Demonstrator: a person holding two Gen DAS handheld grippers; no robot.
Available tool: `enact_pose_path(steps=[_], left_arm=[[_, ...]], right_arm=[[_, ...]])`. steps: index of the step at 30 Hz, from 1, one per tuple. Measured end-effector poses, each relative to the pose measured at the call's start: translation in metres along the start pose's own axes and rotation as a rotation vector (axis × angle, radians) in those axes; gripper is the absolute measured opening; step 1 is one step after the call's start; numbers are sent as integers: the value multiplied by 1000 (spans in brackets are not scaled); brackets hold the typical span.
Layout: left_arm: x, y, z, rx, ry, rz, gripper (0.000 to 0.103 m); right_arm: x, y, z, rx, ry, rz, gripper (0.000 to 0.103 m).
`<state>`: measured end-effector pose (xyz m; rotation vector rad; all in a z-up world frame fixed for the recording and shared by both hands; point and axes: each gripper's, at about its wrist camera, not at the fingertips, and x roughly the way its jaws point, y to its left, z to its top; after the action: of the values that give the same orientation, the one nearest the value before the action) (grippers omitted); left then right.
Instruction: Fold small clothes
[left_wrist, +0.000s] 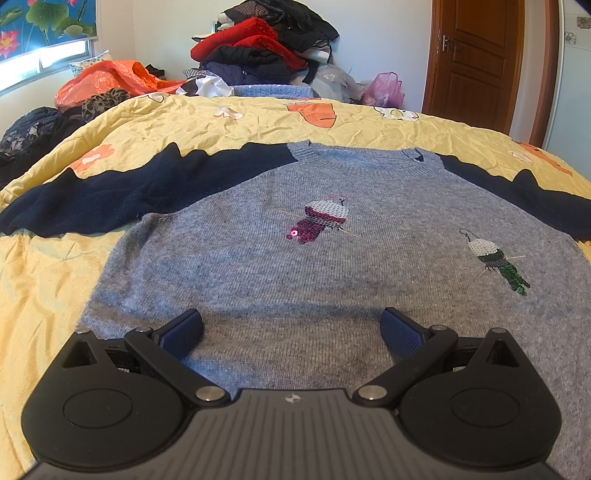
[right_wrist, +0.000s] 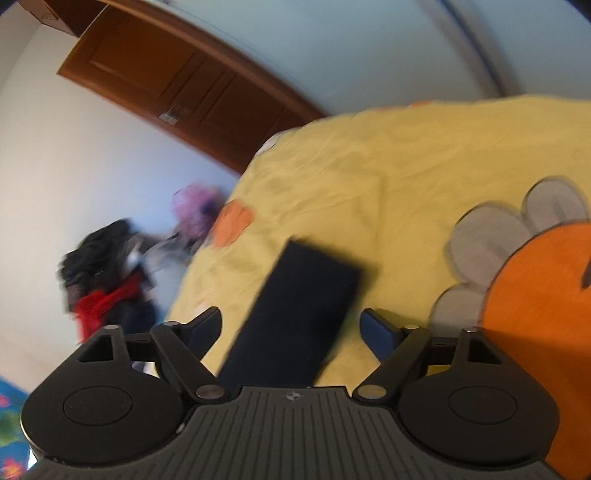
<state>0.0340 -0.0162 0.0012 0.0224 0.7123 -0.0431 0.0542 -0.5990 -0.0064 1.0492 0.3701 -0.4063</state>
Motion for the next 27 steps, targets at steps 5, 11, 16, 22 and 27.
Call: enact_pose_path(steps=[5, 11, 16, 22, 27], left_arm=[[0, 0, 0, 0, 0, 0, 103], [0, 0, 0, -1, 0, -1, 103], [0, 0, 0, 0, 1, 0, 103], [0, 0, 0, -1, 1, -1, 103], [1, -1, 0, 1, 0, -4, 103]], right_arm=[[22, 2, 0, -64, -37, 5, 83], [38, 24, -2, -194, -44, -96, 18], [-2, 100, -69, -496, -40, 98, 18], [-29, 183, -208, -663, 256, 422, 18], [-9, 201, -302, -751, 414, 373, 24]])
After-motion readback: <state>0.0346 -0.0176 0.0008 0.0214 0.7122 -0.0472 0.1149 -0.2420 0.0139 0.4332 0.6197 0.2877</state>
